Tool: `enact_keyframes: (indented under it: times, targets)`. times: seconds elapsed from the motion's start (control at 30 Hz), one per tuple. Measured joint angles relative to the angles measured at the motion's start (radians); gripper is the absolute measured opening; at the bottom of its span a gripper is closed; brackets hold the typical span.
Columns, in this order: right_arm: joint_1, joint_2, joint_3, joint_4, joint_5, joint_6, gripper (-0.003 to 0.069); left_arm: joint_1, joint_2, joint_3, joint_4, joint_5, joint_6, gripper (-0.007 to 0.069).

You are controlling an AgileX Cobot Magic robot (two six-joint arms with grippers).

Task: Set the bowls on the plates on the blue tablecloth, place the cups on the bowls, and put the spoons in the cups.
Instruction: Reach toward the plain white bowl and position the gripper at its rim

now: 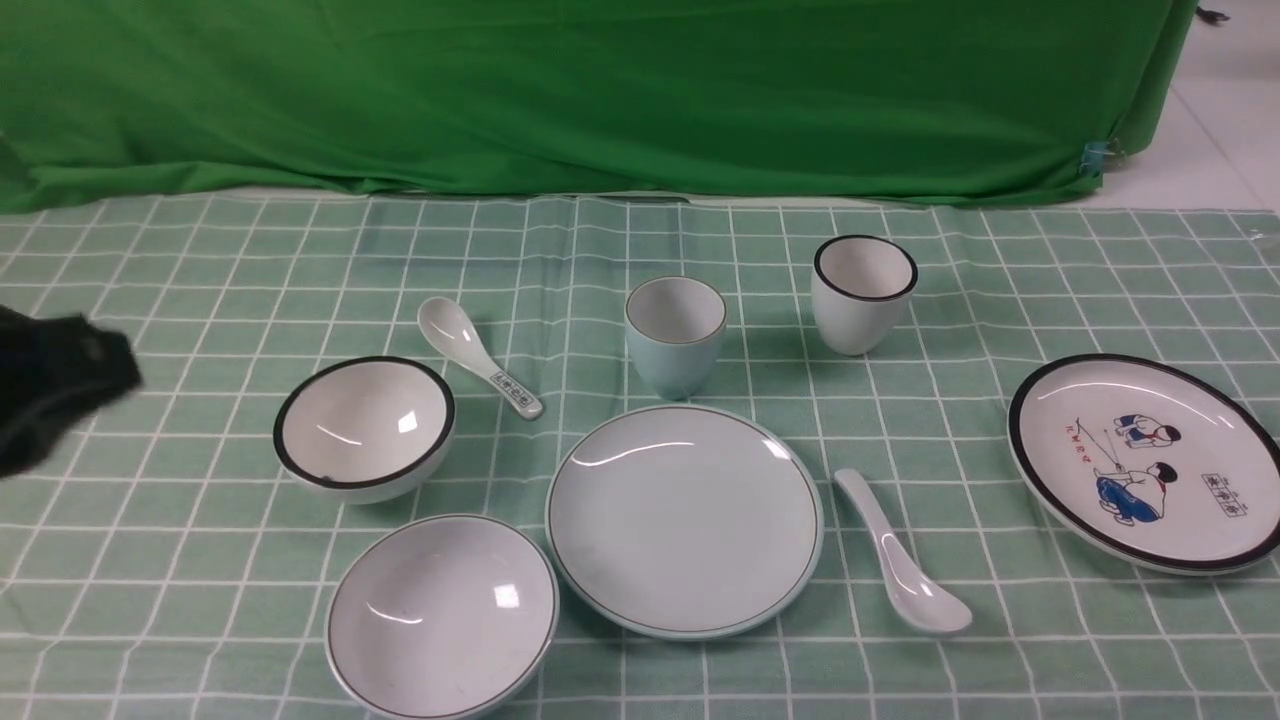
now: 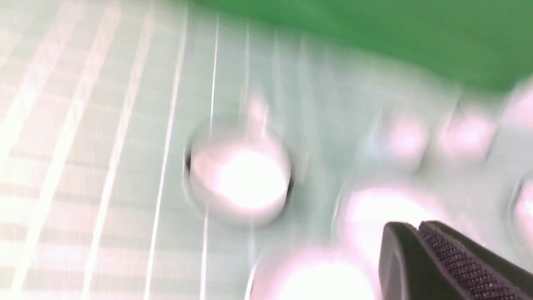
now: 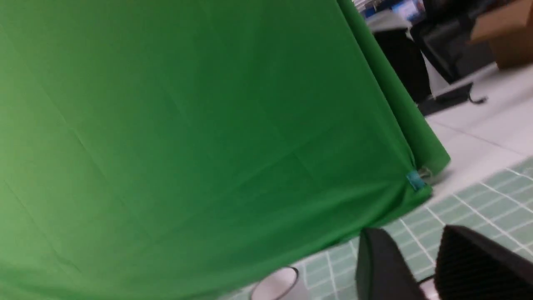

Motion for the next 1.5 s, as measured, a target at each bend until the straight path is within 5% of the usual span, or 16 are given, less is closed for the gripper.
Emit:
enact_keyframes:
  times: [0.1,0.2,0.3,0.43,0.67,0.93,1.1,1.33,1.4,1.43,1.47,1.5]
  targets:
    - [0.071,0.09,-0.238,0.0,0.352,-0.125,0.0064,-0.017,0.195,-0.007,-0.068,0.099,0.121,0.0006]
    - [0.122,0.195,-0.377,0.0,0.555,-0.215,0.0036,-0.069,0.281,-0.007,-0.056,0.109,0.125,0.0004]
    - [0.233,0.409,-0.62,0.0,0.853,-0.331,0.0026,-0.23,0.377,-0.012,0.065,0.105,0.028,0.0]
    - [0.332,0.615,-0.761,0.0,1.051,-0.402,0.0023,-0.37,0.409,-0.032,0.246,0.099,-0.172,0.0001]
    - [0.457,0.774,-0.778,0.001,1.072,-0.419,0.0023,-0.398,0.42,-0.038,0.455,0.029,-0.318,0.01]
    - [0.492,0.798,-0.778,0.002,0.978,-0.42,0.0025,-0.398,0.586,-0.038,0.559,-0.031,-0.405,0.0468]
    - [0.492,0.798,-0.778,0.001,0.945,-0.42,0.0026,-0.398,0.676,-0.038,0.561,-0.054,-0.45,0.0538]
    - [0.492,0.798,-0.778,0.001,0.928,-0.42,0.0027,-0.398,0.772,-0.038,0.56,-0.056,-0.451,0.0442]
    - [0.492,0.799,-0.777,0.001,0.927,-0.425,0.0031,-0.398,0.785,-0.038,0.533,-0.041,-0.4,0.0251]
    - [0.492,0.799,-0.777,0.001,0.927,-0.427,0.0031,-0.399,0.785,-0.038,0.532,-0.039,-0.4,0.0251]
    - [0.492,0.799,-0.777,0.001,0.927,-0.431,0.0034,-0.399,0.771,-0.043,0.524,-0.043,-0.393,0.0124]
    - [0.492,0.799,-0.777,0.001,0.927,-0.432,0.0034,-0.399,0.761,-0.046,0.519,-0.044,-0.389,0.0094]
